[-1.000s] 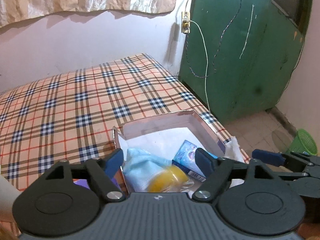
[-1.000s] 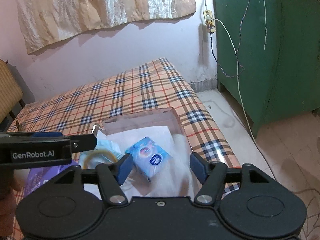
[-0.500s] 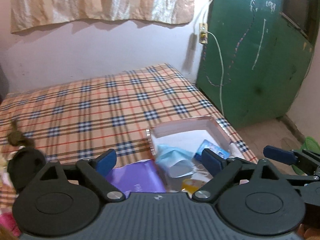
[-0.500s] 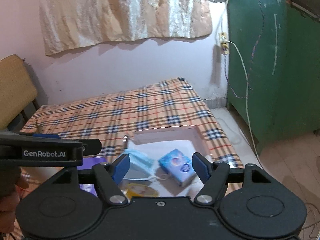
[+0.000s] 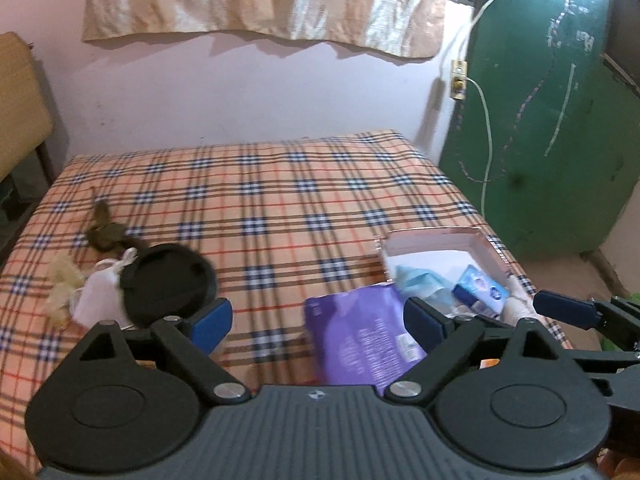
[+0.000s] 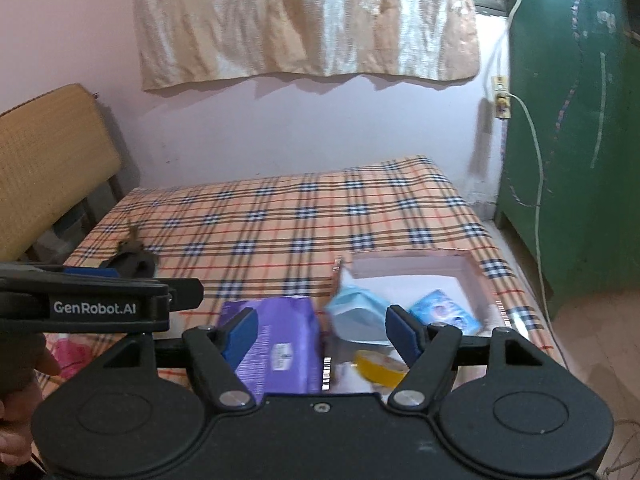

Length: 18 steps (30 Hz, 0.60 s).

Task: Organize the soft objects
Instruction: 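Move both tools back toward the flower-print bag and pink sock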

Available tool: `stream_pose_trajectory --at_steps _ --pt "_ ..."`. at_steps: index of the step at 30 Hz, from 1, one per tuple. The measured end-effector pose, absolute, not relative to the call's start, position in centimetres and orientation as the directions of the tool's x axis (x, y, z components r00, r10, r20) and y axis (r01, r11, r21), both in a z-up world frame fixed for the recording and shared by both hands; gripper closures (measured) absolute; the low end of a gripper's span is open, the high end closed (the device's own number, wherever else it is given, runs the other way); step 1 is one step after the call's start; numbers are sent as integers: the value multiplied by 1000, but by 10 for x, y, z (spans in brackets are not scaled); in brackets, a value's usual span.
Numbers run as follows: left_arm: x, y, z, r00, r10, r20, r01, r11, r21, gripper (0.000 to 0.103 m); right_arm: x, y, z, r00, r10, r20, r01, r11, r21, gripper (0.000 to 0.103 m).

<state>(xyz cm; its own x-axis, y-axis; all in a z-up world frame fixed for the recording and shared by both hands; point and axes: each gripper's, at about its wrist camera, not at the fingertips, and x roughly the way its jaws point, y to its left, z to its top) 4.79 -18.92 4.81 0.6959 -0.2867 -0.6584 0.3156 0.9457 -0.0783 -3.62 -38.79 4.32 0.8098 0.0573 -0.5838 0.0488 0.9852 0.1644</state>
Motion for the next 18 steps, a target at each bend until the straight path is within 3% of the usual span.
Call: stream_pose_trajectory --at_steps 18 --pt "31 -113 48 724 -224 -652 207 973 -104 7 -25 -303 43 790 183 -586 -97 980 176 19"
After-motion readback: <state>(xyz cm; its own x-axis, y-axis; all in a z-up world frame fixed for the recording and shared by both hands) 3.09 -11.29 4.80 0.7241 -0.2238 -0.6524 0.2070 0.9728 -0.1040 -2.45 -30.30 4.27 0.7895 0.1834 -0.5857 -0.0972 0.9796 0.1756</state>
